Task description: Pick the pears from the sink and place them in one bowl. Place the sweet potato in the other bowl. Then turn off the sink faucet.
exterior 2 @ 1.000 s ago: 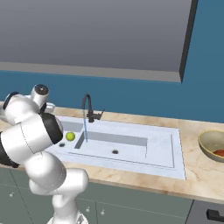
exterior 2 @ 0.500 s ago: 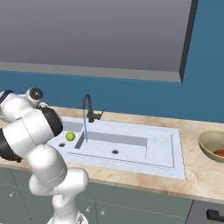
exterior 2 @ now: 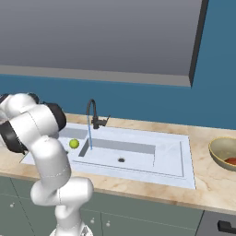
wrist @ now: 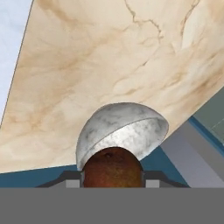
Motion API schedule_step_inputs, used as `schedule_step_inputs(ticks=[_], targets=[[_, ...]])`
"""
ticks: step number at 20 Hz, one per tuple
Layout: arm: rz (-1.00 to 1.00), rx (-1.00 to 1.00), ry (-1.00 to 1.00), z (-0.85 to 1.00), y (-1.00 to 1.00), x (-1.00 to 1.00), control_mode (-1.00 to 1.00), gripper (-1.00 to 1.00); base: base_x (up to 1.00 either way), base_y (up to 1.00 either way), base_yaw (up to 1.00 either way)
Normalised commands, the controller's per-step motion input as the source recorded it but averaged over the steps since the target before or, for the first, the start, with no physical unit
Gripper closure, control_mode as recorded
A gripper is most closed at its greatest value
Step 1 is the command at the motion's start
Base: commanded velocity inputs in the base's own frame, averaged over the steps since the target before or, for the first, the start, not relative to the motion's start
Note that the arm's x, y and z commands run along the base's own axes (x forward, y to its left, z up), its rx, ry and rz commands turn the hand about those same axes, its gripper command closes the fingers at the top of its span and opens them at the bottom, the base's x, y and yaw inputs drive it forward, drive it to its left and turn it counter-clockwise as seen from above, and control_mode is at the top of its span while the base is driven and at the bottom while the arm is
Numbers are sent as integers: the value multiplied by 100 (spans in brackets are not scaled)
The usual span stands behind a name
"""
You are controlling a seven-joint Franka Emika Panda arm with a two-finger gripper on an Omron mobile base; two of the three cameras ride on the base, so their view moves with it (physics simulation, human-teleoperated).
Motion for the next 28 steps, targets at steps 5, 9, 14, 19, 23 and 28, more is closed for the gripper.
schedule_step_inputs(ticks=[5, 9, 14, 19, 23, 28], targets=[[0, 0, 0, 0, 30, 32, -100, 100, 0, 0, 0], [0, -3, 0, 0, 45, 35, -100, 100, 0, 0, 0], [0, -9, 1, -8, 53, 42, -100, 100, 0, 0, 0], [0, -11, 3, -5, 59, 43, -100, 100, 0, 0, 0], [0, -5, 0, 3, 57, 33, -100, 100, 0, 0, 0], [0, -4, 1, 5, 59, 15, -100, 100, 0, 0, 0]])
